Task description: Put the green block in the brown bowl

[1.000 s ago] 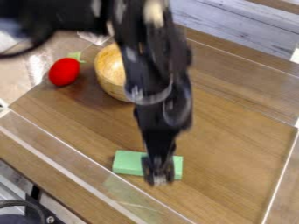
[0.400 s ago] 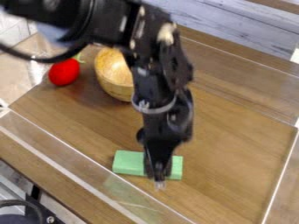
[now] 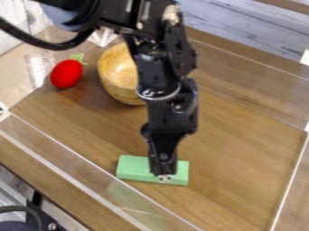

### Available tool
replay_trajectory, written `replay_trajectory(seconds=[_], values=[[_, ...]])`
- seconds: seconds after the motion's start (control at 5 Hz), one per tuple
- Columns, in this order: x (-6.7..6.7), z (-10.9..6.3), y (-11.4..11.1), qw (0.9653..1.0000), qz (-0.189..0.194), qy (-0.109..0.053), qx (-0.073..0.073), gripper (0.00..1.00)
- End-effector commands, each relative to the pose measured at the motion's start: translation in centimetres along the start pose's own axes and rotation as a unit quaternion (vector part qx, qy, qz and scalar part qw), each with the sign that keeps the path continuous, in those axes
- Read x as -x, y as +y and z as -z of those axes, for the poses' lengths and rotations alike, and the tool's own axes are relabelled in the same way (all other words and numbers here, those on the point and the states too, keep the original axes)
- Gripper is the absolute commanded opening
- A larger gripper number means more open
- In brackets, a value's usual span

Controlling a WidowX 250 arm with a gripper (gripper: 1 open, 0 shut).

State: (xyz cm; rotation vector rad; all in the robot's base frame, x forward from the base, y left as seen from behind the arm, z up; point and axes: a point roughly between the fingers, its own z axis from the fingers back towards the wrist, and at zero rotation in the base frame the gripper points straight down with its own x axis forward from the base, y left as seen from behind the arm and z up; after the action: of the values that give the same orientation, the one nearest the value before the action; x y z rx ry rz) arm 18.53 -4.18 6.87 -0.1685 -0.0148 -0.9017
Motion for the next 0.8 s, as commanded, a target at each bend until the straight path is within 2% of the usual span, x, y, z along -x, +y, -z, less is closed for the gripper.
replay_trajectory(seconds=[0.0,0.4,0.6], values=[[0.5,0.2,0.9,0.9999,0.017,0.003,-0.001,1.00],[0.0,2.3,0.5,0.9997,0.005,0.022,-0.001,1.00],[0.5,2.5,0.8,0.9994,-0.013,0.031,-0.002,1.00]])
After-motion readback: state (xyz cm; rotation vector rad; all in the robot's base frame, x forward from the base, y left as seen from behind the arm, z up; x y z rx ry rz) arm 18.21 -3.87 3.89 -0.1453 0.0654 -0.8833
